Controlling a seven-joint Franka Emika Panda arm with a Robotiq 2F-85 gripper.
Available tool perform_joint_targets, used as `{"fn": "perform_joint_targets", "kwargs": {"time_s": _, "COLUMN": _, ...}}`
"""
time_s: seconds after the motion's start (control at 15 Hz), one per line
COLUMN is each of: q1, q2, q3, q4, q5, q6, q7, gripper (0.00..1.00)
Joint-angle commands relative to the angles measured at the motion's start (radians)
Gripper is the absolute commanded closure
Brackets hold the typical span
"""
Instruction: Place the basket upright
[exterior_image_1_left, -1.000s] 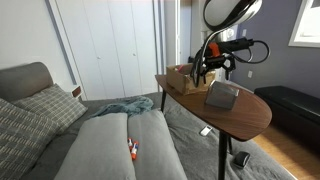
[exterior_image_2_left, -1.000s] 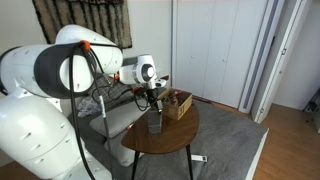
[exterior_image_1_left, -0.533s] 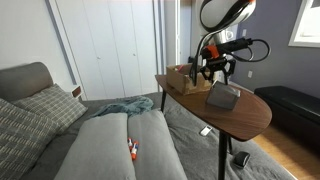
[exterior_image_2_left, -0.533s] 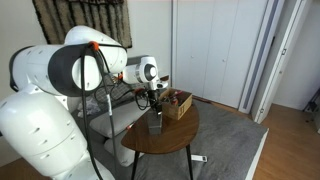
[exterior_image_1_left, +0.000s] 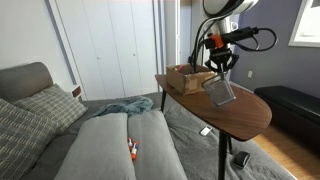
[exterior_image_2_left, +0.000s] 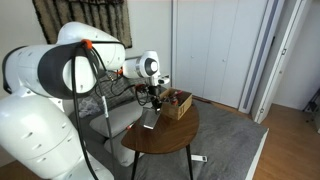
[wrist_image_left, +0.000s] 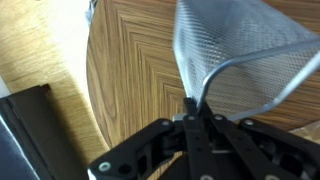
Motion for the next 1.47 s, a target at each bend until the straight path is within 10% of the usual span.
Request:
{"fn": "perform_joint_targets", "kwargs": {"time_s": 0.0, "q1": 0.016, "q2": -0.081, "q3": -0.039, "q4": -0.045, "q5": 0.083, "q6": 0.016, "q7": -0.065, "gripper": 0.99}}
{"fn": "perform_joint_targets", "kwargs": {"time_s": 1.27, "q1": 0.109, "q2": -0.394, "q3": -0.225, "q4": -0.54, "q5": 0.315, "q6": 0.758, "q7": -0.796, "gripper": 0.99}}
{"fn": "perform_joint_targets", "kwargs": {"time_s": 1.33, "q1": 0.116, "q2": -0.398, "q3": -0.236, "q4": -0.548, "q5": 0.33, "q6": 0.765, "q7": -0.815, "gripper": 0.69}}
{"fn": "perform_joint_targets", "kwargs": {"time_s": 1.4, "q1": 0.128, "q2": -0.405, "q3": -0.253, "q4": -0.553, "q5": 0.35, "q6": 0.764, "q7": -0.842, "gripper": 0.68}}
